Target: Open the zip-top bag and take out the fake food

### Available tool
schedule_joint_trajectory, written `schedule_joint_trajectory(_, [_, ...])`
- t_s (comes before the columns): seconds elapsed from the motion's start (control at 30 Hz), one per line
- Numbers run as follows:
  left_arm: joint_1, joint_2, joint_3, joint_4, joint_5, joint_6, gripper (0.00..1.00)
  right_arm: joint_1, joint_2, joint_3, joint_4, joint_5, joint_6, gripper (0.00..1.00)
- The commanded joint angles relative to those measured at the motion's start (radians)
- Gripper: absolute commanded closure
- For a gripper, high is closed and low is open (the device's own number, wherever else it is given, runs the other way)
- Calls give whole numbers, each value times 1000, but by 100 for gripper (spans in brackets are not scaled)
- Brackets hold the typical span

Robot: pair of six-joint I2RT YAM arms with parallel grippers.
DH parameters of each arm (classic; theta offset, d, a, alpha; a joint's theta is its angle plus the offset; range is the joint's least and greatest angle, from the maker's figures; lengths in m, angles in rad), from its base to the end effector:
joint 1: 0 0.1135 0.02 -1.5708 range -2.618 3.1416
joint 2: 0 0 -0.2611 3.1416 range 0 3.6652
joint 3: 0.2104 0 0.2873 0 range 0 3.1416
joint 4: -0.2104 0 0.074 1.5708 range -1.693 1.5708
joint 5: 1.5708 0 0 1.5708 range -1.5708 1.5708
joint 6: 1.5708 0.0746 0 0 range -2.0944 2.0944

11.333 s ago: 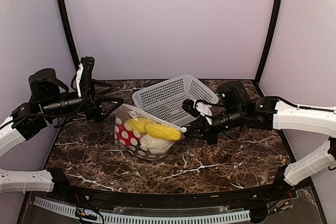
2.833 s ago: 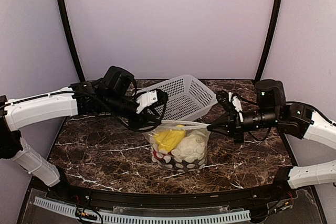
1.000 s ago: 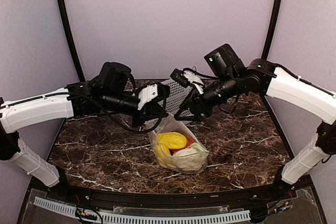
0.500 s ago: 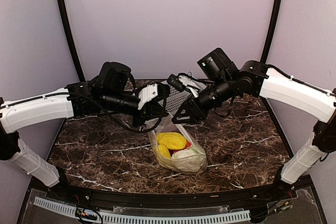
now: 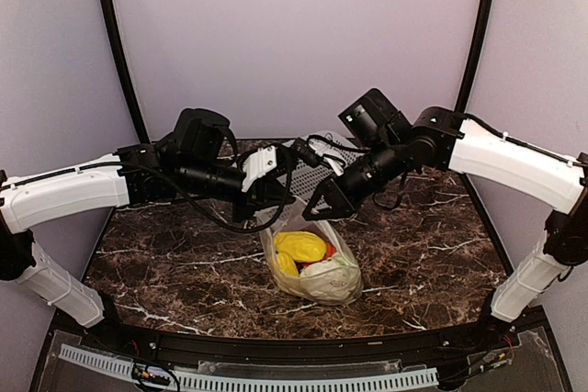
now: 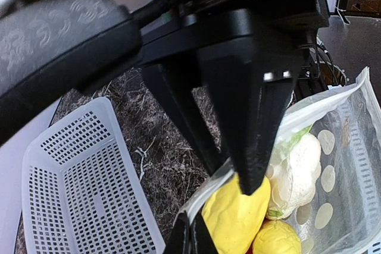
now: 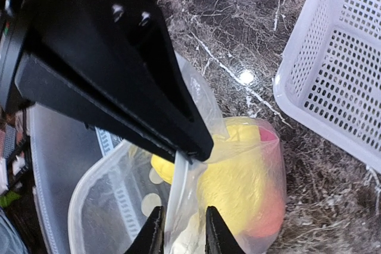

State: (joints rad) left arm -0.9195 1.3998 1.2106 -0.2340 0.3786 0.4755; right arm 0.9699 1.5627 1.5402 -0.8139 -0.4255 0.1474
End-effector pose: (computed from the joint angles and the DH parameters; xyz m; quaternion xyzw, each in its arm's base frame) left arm 0.2166 -0.3297 0.3180 0.6081 0.5666 -0.2715 0.4852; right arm 0.1981 0.3434 0.3229 -0.4342 0.8059 0.3531 0.1931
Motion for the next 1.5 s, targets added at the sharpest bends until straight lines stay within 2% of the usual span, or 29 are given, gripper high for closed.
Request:
schedule_joint_trajectory(0.0, [-5, -10, -1, 35, -2, -3, 99, 8, 16, 26, -20, 33, 13, 97])
schedule_joint_trajectory(0.03, [-5, -10, -2, 42, -4, -5, 99, 8, 12, 25, -14, 25, 16, 100])
schedule_joint_trajectory(0.13, [-4, 3, 3, 64, -8, -22, 98, 9, -22, -7, 36, 6, 43, 100])
schedule_joint_trajectory(0.33, [-5, 42, 18, 161, 40, -117, 90, -7, -169, -185, 238, 5, 172, 100])
schedule_joint_trajectory(0.43, [-8, 73, 30, 207, 71, -151, 90, -7, -235, -254, 292, 42, 226, 100])
schedule_joint_trajectory(0.53, [-17, 115, 59, 252, 107, -167, 94, -8, -293, -288, 305, 89, 260, 100])
schedule_joint_trajectory(0.7, [-40, 229, 138, 325, 146, -177, 96, -8, -355, -318, 294, 160, 291, 100])
schedule_joint_trajectory(0.93, [-41, 349, 238, 375, 120, -181, 95, -25, -408, -376, 312, 251, 320, 100])
schedule_joint_trajectory(1.07, [-38, 318, 196, 360, 69, -167, 82, -49, -408, -432, 347, 255, 329, 100])
schedule_joint_trajectory(1.13, [-34, 277, 150, 344, 33, -165, 66, -55, -403, -474, 399, 233, 343, 100])
schedule_joint_trajectory(1.27, [-15, 149, 15, 335, -32, -190, 50, -56, -376, -518, 498, 189, 362, 100])
schedule_joint_trajectory(1.33, [-10, 70, -73, 340, -66, -183, 46, -56, -357, -518, 524, 174, 360, 100])
schedule_joint_trajectory(1.47, [-9, -79, -233, 313, -135, -167, 45, -56, -315, -522, 570, 141, 355, 100])
